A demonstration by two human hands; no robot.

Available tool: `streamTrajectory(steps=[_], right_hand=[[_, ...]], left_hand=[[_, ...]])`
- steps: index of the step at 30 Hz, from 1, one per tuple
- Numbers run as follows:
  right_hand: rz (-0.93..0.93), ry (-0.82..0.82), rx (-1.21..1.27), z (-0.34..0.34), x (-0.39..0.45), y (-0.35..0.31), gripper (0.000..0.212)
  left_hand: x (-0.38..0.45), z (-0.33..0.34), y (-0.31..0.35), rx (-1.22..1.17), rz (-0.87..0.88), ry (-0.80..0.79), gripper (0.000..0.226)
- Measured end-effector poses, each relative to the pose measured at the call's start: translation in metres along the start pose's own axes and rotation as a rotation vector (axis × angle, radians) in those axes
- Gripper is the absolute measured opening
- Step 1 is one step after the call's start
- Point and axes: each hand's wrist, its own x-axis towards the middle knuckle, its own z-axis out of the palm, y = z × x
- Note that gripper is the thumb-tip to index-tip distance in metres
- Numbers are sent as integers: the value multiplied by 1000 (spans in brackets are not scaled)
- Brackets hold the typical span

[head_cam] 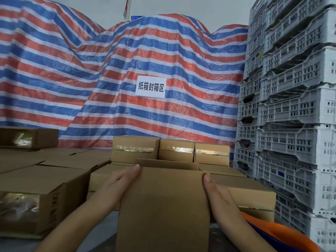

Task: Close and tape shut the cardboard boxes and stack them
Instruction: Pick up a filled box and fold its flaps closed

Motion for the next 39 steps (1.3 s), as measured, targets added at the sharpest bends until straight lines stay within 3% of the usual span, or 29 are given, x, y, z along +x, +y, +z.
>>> streamTrajectory(steps=[4,8,13,16,19,23,30,34,39], right_hand=[[51,64,101,-2,7,12,38],[109,142,250,-1,13,25,16],[155,122,467,-3,21,30,81],[185,26,505,-4,23,29,102],[170,1,474,-5,22,30,111],[84,11,458,-8,21,30,100],[-72,-25,392,-10,22,29,69],[-72,12,319,-7,18,29,40],[-41,74,218,-4,14,25,28]], left_hand=[[-1,-4,1,-106,32,-78,24],[1,-3,3,-233,-64,-131,31],[2,-1,1,-411,-91,-10,50],[4,-1,-3,-389,-96,46,62],[5,-4,-5,-361,-106,-30,86],[6,-7,-5,-443,-135,-129,75],[1,-9,-5,-208,-81,-64,24],[1,-9,-5,-114,-97,-8,27],[2,-10,-7,-6,-94,5,15]])
